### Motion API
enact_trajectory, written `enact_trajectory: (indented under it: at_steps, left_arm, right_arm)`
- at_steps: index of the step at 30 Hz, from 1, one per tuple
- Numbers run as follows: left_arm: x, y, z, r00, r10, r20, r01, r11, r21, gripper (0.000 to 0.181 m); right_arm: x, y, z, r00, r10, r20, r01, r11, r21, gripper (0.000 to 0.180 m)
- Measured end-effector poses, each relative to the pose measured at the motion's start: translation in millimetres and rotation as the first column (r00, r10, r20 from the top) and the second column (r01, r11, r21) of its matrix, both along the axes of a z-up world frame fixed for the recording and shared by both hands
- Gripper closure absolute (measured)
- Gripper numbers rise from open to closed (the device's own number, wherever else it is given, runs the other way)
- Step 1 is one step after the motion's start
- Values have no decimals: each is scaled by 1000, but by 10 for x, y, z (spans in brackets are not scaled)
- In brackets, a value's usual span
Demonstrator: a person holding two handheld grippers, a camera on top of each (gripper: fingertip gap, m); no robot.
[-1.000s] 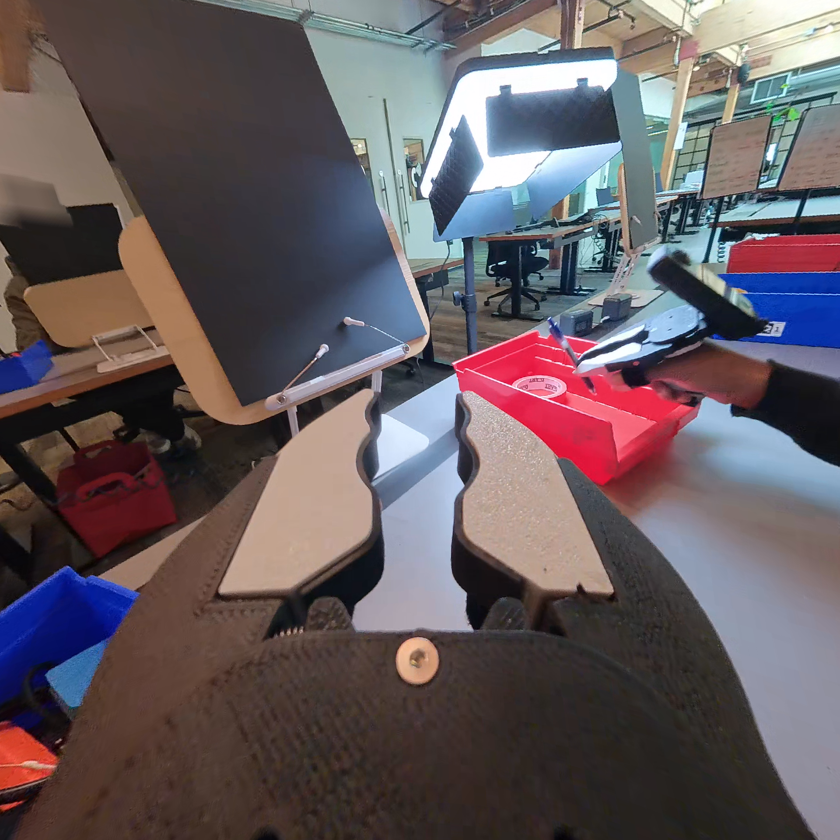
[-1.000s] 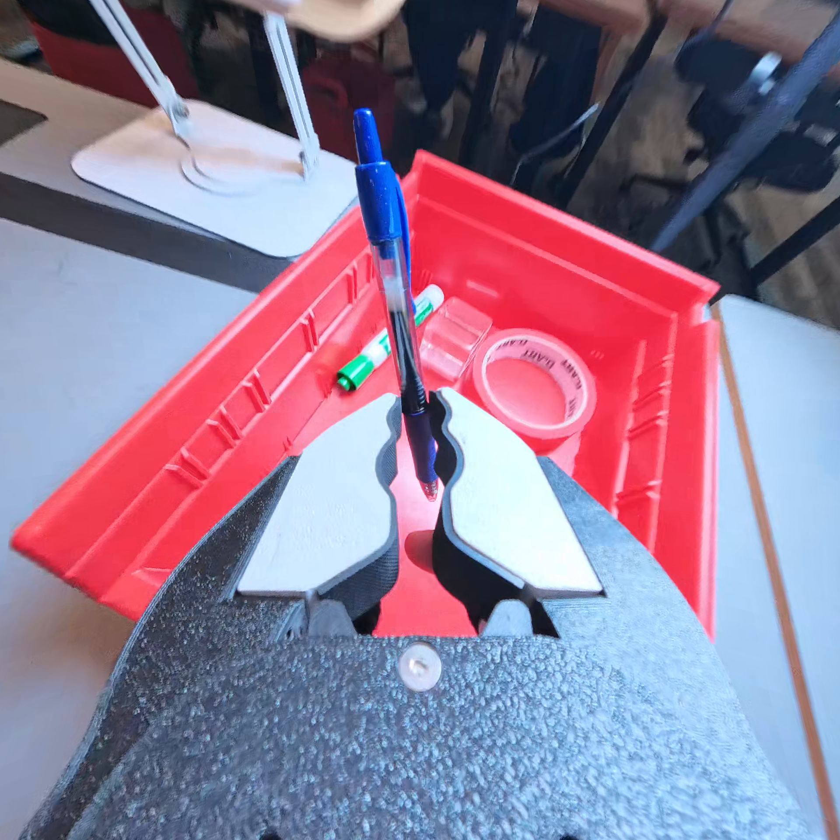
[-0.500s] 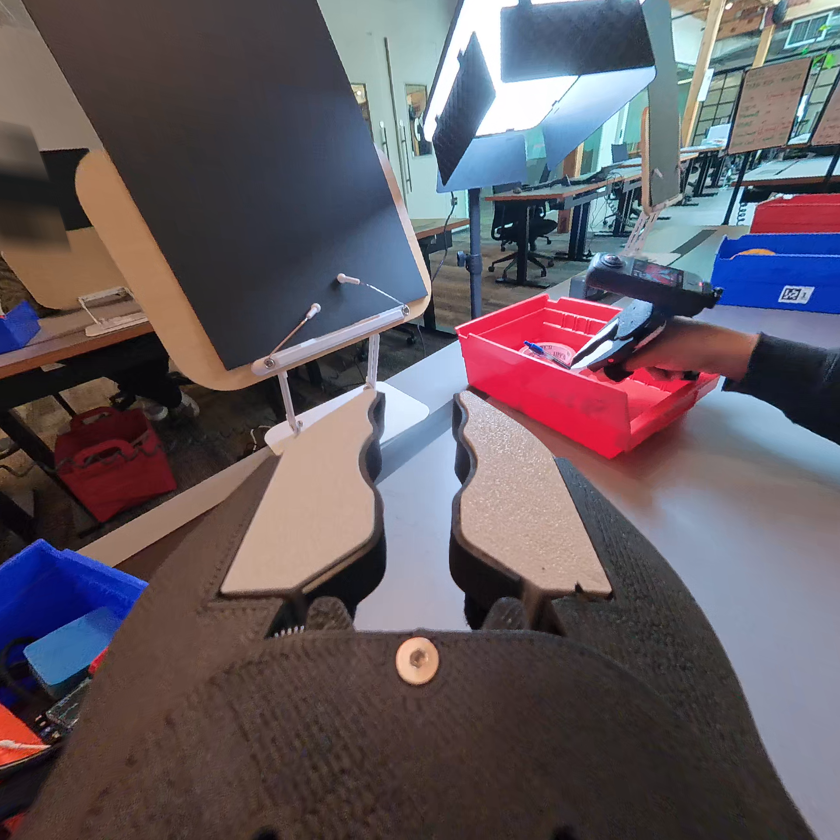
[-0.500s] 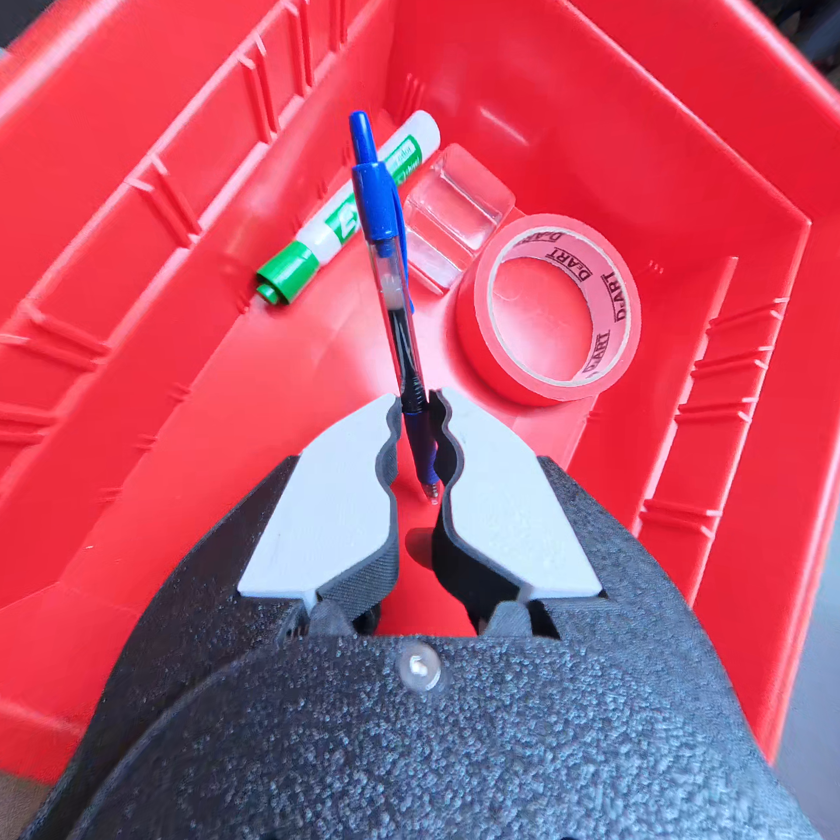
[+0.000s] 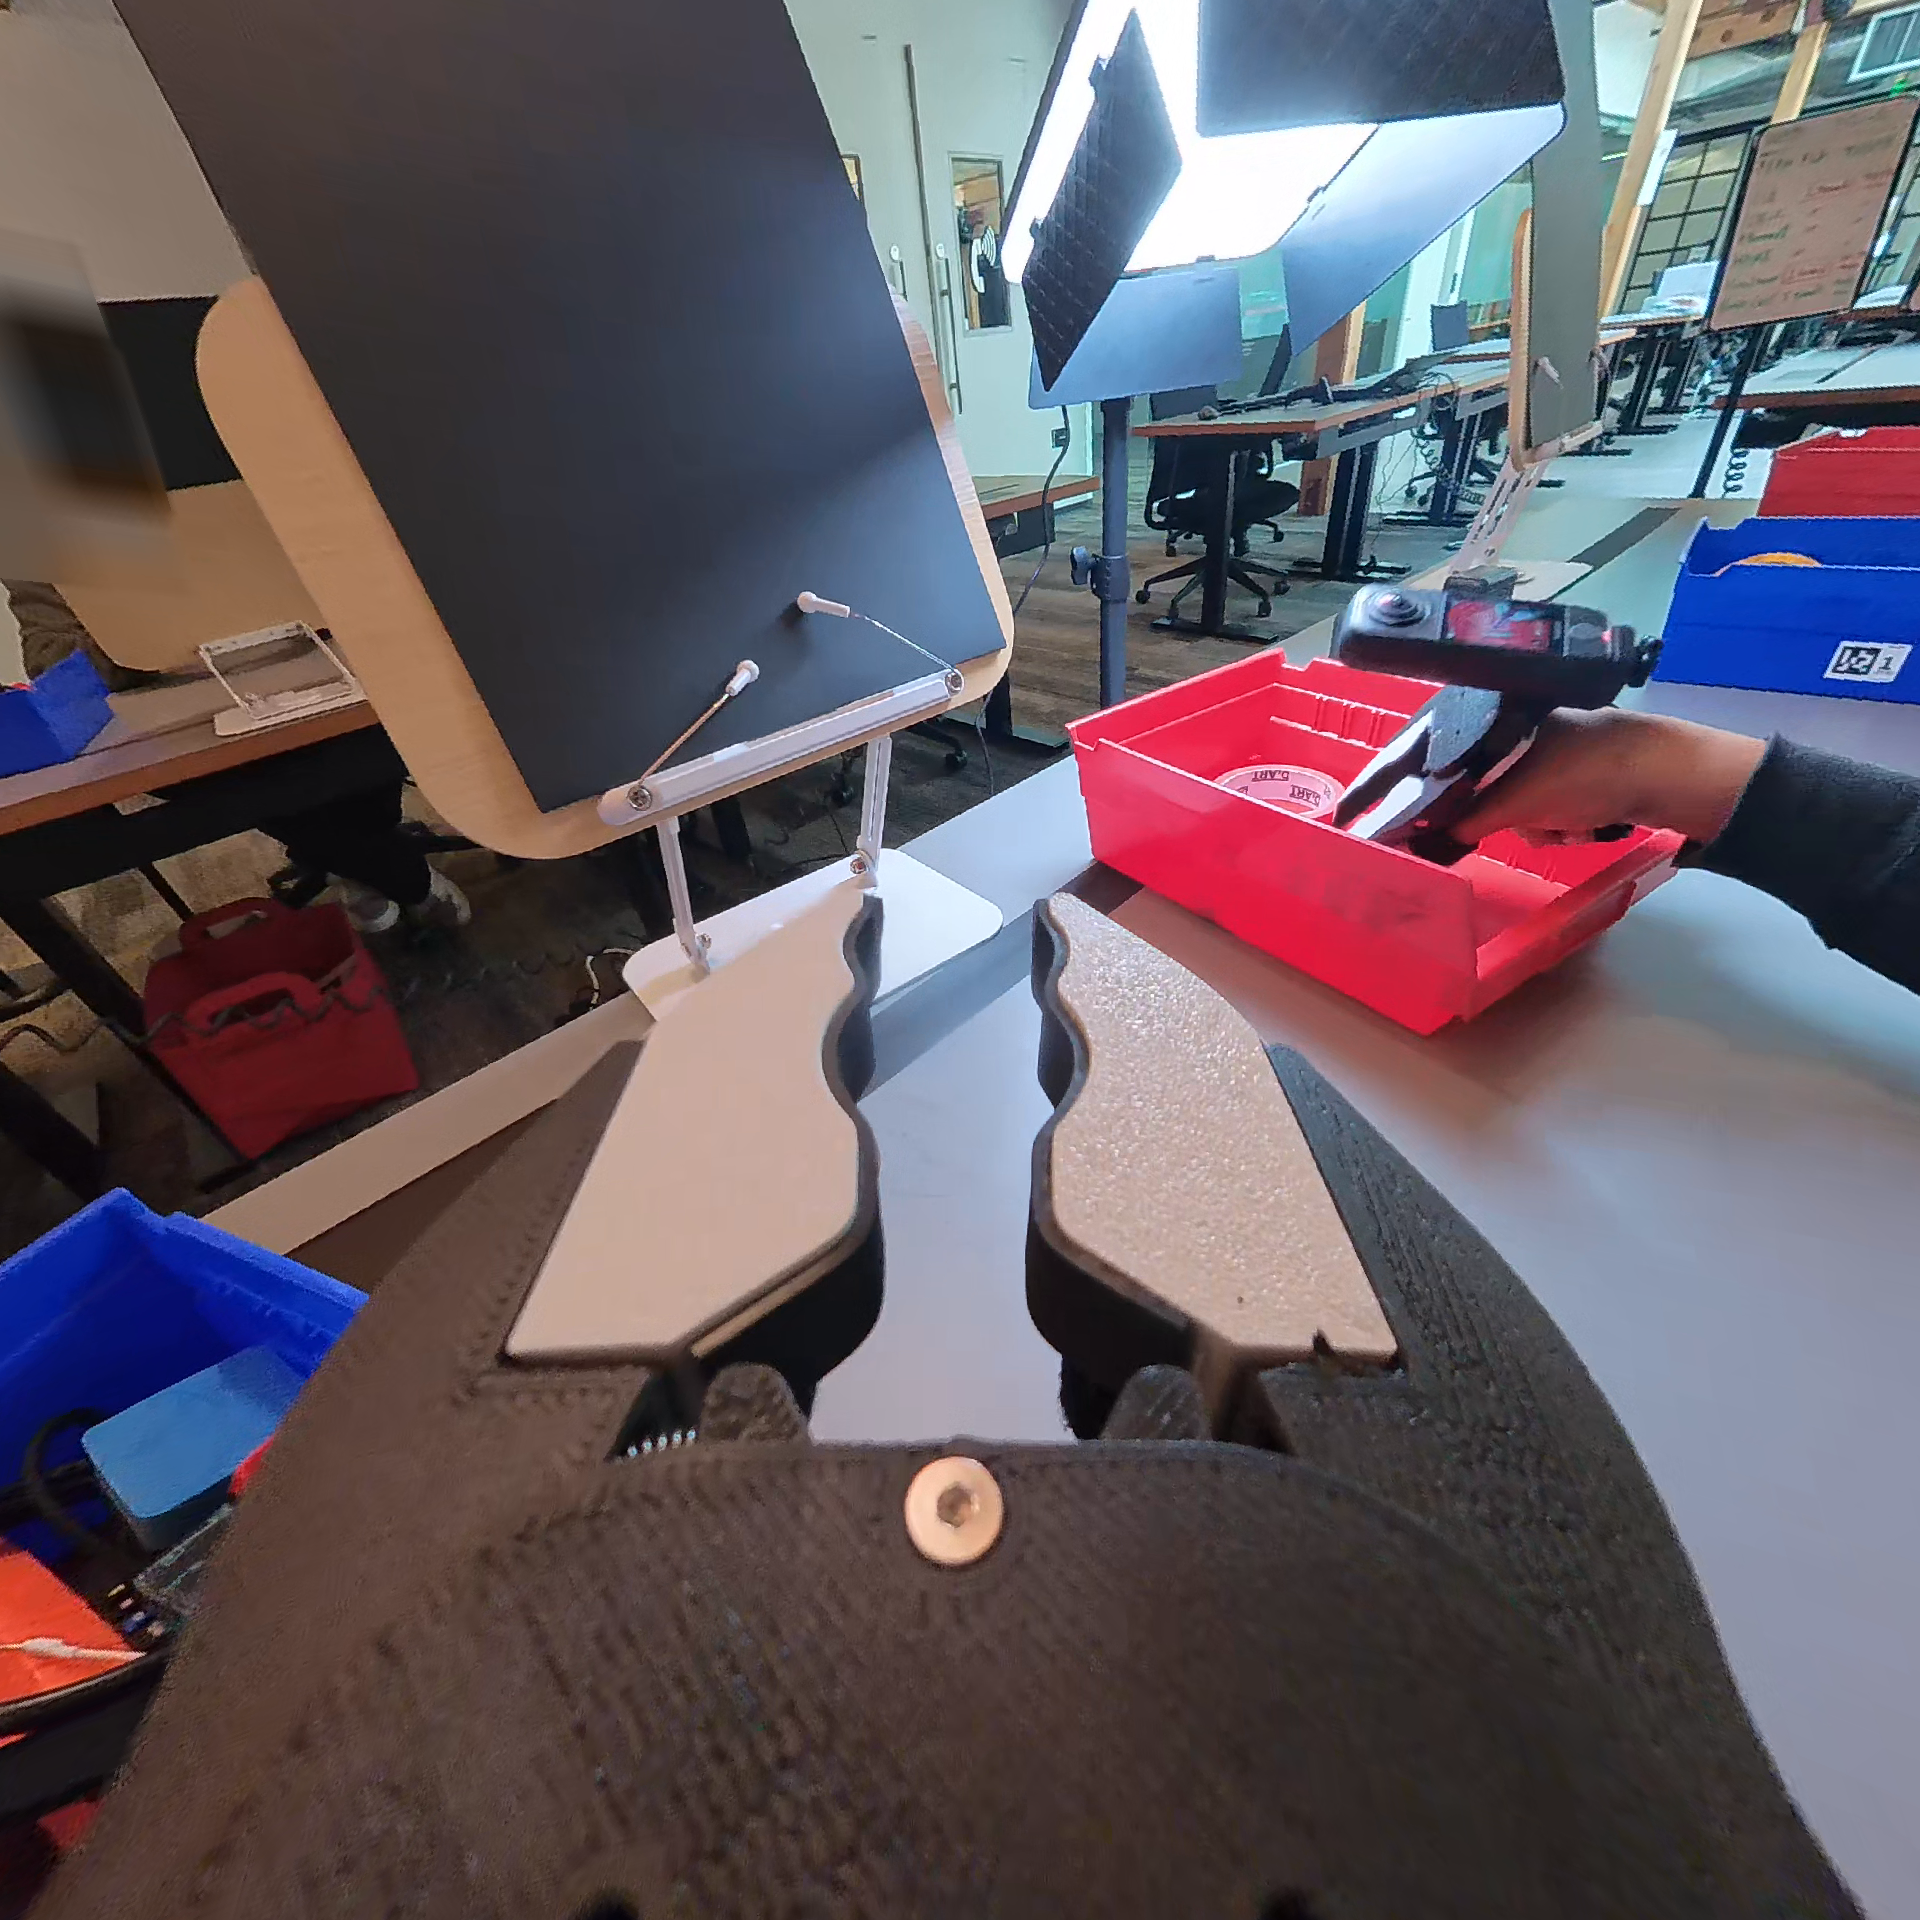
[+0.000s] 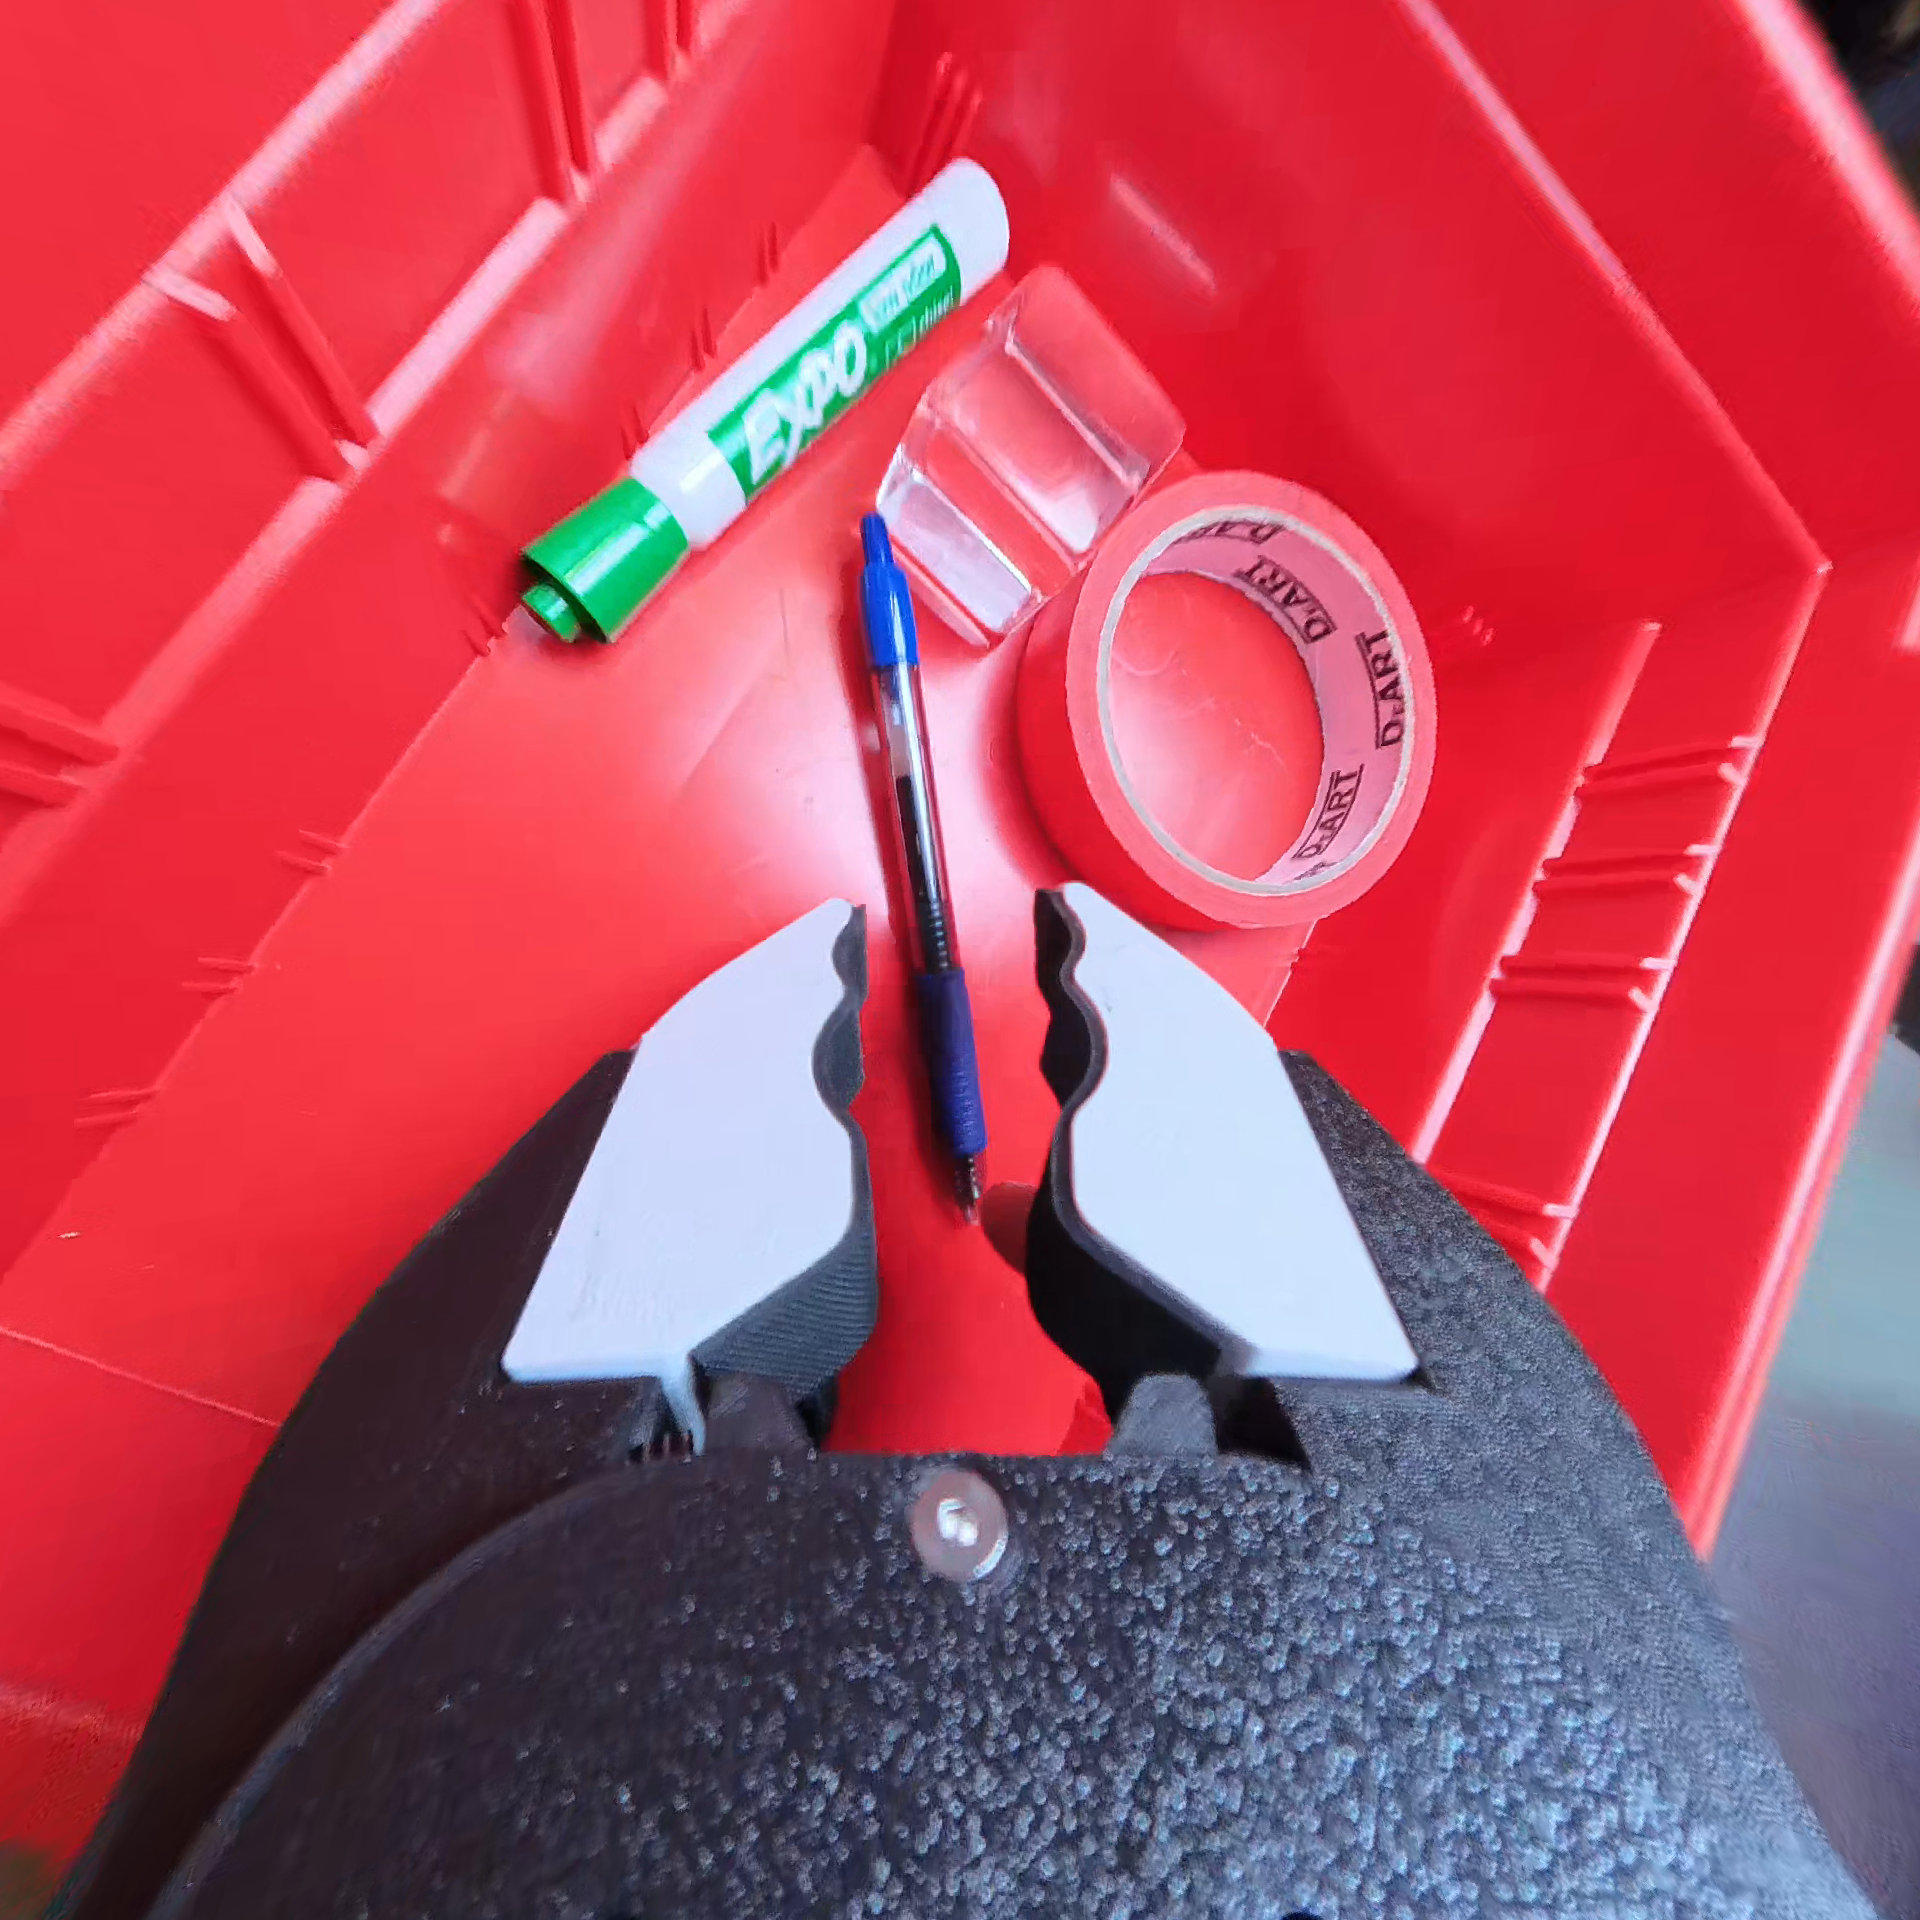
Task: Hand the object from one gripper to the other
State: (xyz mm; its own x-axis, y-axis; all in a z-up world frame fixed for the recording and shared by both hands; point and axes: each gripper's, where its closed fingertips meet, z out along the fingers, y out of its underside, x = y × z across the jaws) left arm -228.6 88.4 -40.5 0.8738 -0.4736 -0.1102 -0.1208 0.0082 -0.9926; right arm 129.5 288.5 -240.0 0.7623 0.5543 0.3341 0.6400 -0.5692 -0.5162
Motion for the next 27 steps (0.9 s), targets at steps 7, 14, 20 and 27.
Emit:
enact_trajectory:
  at_steps: [7,14,20,27]
  left_arm:
    - [-239,-43,129,998,68,0,-68,997,30,151]
    - [-790,-101,225,978,209,14,-209,977,42,152]
    - [-1304,-80,7,948,318,-6,-318,947,-42,151]
    - [-1483,0,-288,942,331,44,-320,933,-164,151]
  right_arm:
    - [-501,-150,1137,920,229,-317,-99,921,377,131]
    - [-972,-848,2323,673,522,-524,-36,731,681,135]
    - [-1145,-1268,2644,568,635,-523,-12,642,766,141]
    - [-1190,-1427,2731,460,664,-589,3,663,749,145]
